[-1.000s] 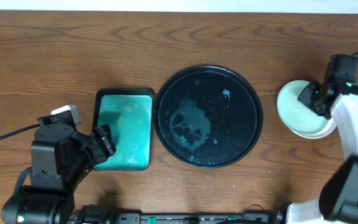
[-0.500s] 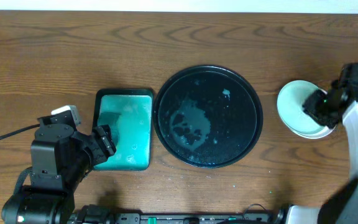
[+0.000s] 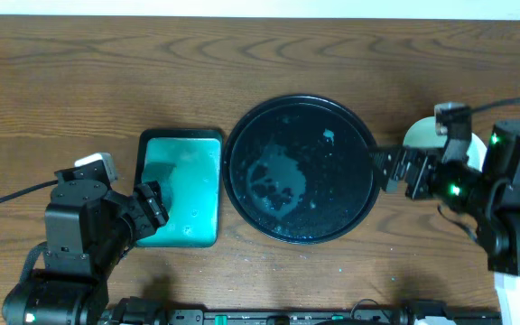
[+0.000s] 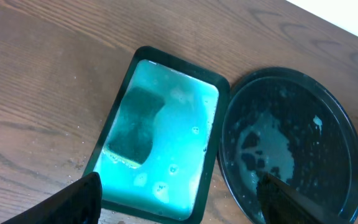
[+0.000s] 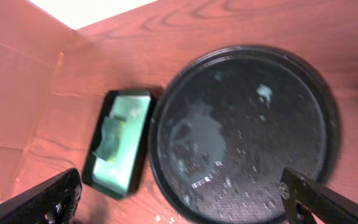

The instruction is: Clean dirty plates on tray and stack at the side

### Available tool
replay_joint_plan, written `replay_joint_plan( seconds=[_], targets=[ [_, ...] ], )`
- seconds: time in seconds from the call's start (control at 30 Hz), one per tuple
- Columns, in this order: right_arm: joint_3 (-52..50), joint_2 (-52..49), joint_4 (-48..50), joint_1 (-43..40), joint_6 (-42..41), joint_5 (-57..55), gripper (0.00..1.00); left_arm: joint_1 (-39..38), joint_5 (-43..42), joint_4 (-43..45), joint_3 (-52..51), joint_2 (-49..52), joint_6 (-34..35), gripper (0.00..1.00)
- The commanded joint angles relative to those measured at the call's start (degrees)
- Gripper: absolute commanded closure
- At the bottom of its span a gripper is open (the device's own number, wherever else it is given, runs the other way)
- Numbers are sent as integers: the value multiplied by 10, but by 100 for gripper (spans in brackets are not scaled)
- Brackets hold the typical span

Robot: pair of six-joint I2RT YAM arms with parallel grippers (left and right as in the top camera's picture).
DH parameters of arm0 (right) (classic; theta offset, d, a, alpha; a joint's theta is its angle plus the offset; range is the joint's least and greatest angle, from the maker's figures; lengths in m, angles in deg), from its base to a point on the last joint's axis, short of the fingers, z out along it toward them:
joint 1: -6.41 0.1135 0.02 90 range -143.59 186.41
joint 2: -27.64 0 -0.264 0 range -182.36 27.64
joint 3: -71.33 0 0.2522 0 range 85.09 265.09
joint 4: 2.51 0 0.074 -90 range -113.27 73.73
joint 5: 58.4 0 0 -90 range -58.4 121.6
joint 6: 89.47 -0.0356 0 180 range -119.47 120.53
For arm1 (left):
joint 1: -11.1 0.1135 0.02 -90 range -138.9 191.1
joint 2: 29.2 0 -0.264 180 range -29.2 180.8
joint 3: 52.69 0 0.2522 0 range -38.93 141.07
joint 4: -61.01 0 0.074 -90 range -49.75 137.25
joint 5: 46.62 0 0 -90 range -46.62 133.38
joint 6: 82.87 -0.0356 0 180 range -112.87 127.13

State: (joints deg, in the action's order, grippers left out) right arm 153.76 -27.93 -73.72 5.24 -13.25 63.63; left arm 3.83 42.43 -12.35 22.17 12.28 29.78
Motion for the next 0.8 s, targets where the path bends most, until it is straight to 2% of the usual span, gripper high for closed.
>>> replay_joint_plan(
  seconds=[0.0,0.03,0.13,0.27,0.37,0.5,0.77],
  targets=[
    [-5,33,-22,12,47,-92,1,2,5,0,-3,0,-1,20],
    [-24,50,-11,18,47,-158,1,2,5,0,-3,0,-1,20],
    [-94,95,83,32,47,-236,1,2,5,0,-3,0,-1,20],
    [-269,198,278,56,47,-273,1,2,5,0,-3,0,-1,20],
    [-388,280,371,69,47,-273,1,2,5,0,-3,0,-1,20],
    [-512,390,421,73,47,-275,1,2,5,0,-3,0,-1,19],
    [-651,557,452,73,46,-288,1,2,5,0,-3,0,-1,20]
  ],
)
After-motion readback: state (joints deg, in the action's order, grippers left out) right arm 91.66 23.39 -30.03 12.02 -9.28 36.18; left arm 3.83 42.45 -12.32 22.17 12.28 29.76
